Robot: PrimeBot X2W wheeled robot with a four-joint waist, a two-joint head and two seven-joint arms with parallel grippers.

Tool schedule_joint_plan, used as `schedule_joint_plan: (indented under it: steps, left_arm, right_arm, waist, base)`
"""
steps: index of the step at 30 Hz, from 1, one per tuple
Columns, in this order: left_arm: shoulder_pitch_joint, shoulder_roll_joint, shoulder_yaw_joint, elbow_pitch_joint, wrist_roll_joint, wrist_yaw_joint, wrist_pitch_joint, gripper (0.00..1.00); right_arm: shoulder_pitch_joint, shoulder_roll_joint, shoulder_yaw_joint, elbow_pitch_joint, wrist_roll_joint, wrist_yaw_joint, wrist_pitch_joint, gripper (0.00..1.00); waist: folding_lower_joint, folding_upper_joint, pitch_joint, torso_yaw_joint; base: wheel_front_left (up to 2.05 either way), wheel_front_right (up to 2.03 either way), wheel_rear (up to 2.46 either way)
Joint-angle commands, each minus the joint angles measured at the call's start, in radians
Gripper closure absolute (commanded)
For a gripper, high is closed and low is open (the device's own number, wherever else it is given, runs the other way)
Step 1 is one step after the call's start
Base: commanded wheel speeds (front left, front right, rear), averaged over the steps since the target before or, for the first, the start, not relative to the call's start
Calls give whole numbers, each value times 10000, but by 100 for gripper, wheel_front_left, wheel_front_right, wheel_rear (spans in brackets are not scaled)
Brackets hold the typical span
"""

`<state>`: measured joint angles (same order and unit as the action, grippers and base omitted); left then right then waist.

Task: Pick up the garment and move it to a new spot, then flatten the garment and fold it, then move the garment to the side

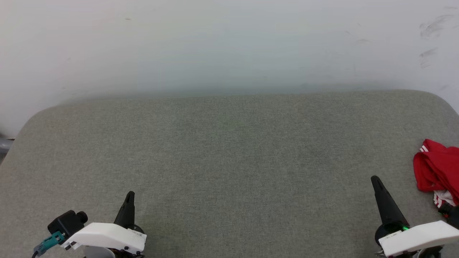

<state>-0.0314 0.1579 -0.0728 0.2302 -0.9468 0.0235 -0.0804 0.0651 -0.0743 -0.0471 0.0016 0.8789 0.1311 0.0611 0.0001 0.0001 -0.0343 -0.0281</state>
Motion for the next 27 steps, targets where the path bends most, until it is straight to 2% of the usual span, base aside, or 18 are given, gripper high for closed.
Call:
schedule_joint_plan:
  steps: [1,27]
  left_arm:
    - [-311,24,123,-73,-211,-87,71,100]
    - [-519,-428,837,13,-2789,-690,835,100]
  right_arm:
    - [-275,-87,3,-38,260,-1,-48,100]
    - [-877,-100,-82,948,3258,-3,38,100]
  waist:
    - [0,-1,4,3]
    - [-1,-1,122,92]
  base:
    - [0,0,0]
    - [0,0,0]
